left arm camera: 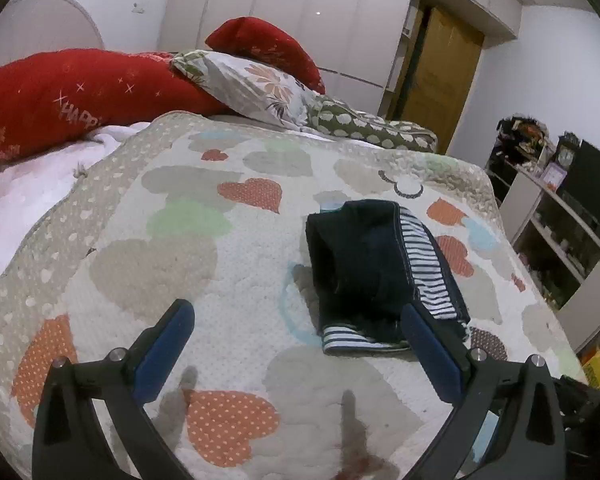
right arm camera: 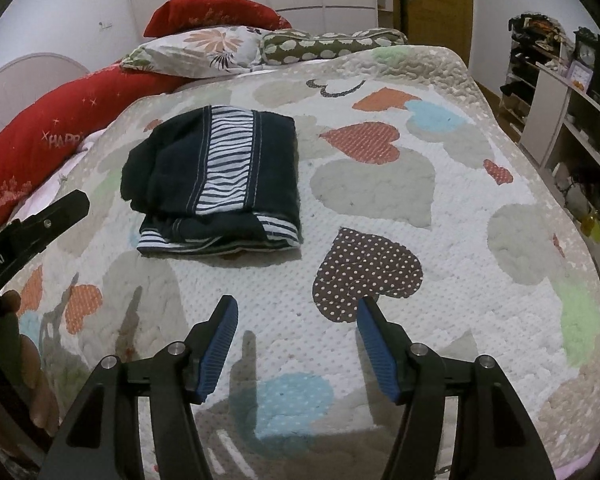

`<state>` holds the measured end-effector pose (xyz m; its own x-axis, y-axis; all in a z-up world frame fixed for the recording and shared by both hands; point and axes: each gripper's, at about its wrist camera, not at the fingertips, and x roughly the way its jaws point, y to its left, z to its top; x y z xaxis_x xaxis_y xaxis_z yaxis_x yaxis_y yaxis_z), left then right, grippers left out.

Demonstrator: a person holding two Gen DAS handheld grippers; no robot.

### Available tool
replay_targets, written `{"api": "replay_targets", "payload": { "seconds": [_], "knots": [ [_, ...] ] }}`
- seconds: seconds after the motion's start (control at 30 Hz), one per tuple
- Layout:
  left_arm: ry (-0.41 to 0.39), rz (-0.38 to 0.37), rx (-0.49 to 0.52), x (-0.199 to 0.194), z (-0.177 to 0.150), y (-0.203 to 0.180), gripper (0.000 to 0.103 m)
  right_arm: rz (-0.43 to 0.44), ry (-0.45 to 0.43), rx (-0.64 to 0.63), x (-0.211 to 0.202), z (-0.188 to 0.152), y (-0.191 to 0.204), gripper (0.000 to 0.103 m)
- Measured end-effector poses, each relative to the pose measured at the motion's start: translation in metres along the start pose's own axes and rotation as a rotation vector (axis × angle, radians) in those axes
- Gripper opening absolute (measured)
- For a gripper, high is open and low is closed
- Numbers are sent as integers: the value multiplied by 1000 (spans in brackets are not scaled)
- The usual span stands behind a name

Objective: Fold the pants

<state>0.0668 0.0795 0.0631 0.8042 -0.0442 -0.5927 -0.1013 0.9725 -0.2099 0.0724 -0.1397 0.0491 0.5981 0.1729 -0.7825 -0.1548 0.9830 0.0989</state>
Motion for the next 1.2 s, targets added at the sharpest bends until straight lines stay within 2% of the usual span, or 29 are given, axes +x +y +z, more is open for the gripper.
{"api": "replay_targets", "payload": {
  "seconds": [0.37, 1.2],
  "knots": [
    [24, -15, 37, 3, -4, -8, 103, 3, 10, -19, 4, -1, 8, 67],
    [80, -50, 26, 12, -8, -9, 103, 5, 26, -36, 10, -2, 16, 68]
  ]
}}
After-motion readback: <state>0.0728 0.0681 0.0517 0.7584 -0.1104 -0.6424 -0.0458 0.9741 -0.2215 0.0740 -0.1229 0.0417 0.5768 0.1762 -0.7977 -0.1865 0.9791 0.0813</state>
